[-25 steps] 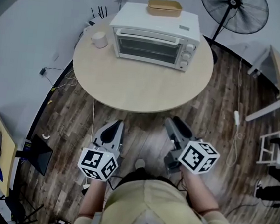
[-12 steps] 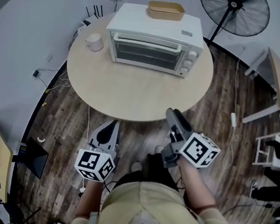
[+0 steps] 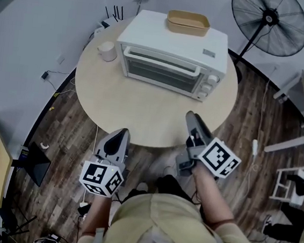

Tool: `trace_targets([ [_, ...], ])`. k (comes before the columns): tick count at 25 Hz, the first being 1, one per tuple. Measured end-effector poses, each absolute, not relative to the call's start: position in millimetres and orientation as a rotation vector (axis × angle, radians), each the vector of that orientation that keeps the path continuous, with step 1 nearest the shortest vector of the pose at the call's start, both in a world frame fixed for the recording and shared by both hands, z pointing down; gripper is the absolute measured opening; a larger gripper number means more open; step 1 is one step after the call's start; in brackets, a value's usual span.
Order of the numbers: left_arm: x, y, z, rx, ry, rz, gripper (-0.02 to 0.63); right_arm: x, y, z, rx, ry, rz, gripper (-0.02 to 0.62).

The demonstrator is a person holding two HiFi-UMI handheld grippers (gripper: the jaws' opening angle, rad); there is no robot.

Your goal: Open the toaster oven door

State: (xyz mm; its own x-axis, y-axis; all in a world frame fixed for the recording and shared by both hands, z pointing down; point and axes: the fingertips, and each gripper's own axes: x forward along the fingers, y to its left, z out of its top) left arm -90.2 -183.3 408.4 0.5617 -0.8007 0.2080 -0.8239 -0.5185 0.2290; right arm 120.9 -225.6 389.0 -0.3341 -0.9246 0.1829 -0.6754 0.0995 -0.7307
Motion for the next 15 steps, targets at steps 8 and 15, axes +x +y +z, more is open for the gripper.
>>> trace_targets([
  [8, -69.8, -205.8, 403.8, 2.458, -1.439, 0.100, 0.002, 144.0, -275.7, 387.2, -1.476, 2.029, -1.151, 0.133],
  [15, -64.6, -218.0, 401.1, 2.408, -1.535, 0.103, 0.002, 146.5, -312.7, 380.3, -1.368, 2.032, -1.201, 0.133],
])
